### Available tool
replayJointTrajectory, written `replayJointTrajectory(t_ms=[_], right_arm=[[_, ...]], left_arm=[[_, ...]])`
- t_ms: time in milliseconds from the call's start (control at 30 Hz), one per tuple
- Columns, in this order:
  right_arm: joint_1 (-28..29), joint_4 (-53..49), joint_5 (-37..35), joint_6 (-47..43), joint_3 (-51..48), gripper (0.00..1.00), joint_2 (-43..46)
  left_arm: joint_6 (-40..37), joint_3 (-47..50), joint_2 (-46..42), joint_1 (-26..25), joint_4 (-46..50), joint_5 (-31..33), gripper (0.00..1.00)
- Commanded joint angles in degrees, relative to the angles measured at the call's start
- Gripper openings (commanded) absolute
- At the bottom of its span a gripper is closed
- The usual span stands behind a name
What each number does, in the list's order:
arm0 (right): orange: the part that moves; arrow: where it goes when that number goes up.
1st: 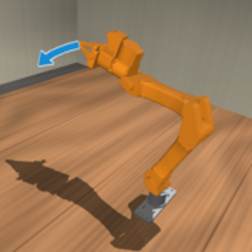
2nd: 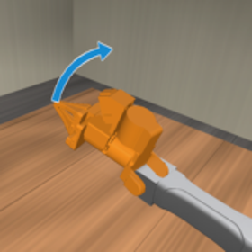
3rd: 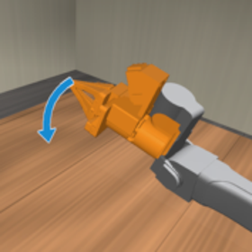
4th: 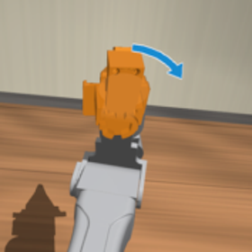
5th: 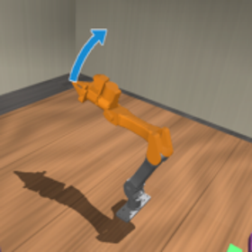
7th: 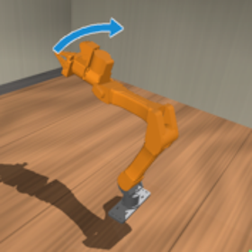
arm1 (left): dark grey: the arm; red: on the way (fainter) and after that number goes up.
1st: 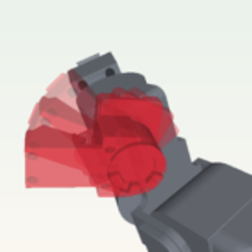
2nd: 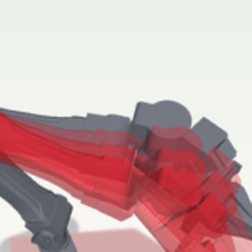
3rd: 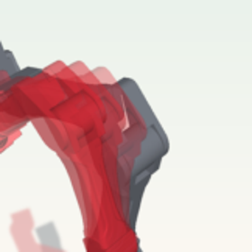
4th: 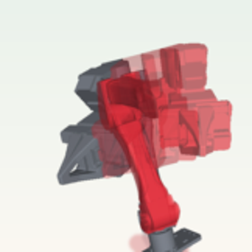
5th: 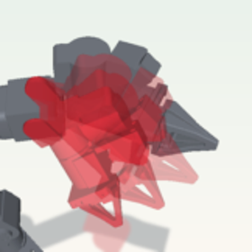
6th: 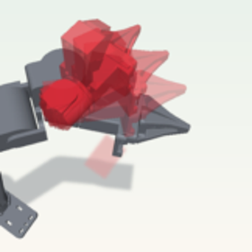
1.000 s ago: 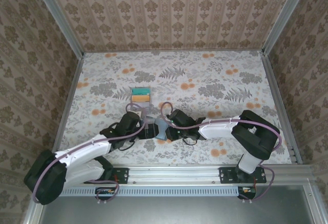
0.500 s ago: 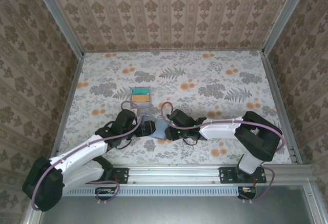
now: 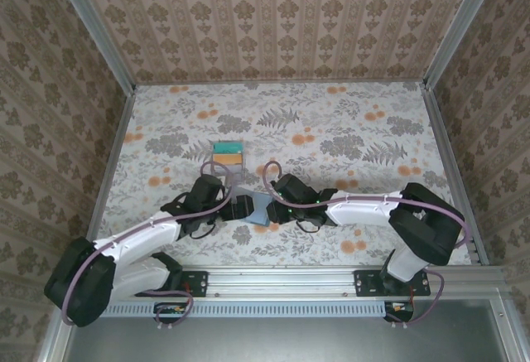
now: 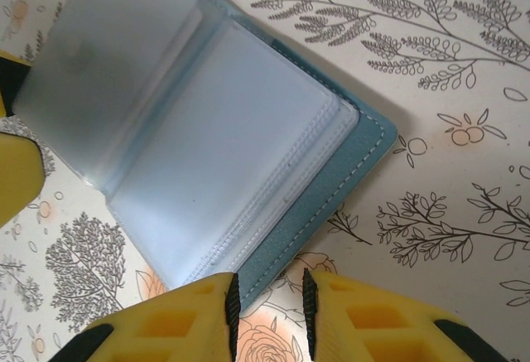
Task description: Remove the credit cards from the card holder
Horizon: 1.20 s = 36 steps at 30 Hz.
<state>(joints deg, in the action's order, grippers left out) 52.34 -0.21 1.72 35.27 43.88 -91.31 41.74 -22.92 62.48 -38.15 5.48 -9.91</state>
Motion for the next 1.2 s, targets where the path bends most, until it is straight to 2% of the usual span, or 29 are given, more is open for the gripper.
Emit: replayJointTrajectory(t_ms=[0,167,300,533,700,867,1000,1167], right_arm=[[0.12,-0.03,-0.66,1.17,0.37,0.30,-1.47],[0.00,0.04,-1.03,1.26,0.81,0.30,-3.53],[-0.52,0.54,-1.77,1.81,0.46,0.30,-4.02],[-2.26,1.11,-4.51,3.44,-3.01,0.30,1.45],[-3.38,1.58,-5.80,4.85,-5.89,0.30,5.16],[-3.65,1.78,-5.27,5.14,-6.44,0.31,6.66],[-3.73,2.71,-4.00,5.60,-6.26,0.31,7.21],[-3.36,6.36,-0.22,7.12,-5.70,0.29,8.21]], left_arm=[[-1.08,-0.47,0.36,0.36,-2.71,-1.10,1.00],[-0.68,-0.39,0.03,-0.38,-5.55,-3.39,0.98],[0.17,-0.49,0.64,-2.97,-9.06,-4.62,0.97],[0.86,-3.51,4.57,-9.83,-10.44,-1.81,0.97],[1.63,-4.16,7.90,-11.41,-12.27,-1.68,0.97],[1.78,-3.83,7.23,-10.87,-11.23,-0.48,0.95],[1.36,-2.51,2.96,-7.99,-8.11,-0.05,0.90],[0.07,-0.10,-3.71,-1.51,-2.27,0.54,0.67]])
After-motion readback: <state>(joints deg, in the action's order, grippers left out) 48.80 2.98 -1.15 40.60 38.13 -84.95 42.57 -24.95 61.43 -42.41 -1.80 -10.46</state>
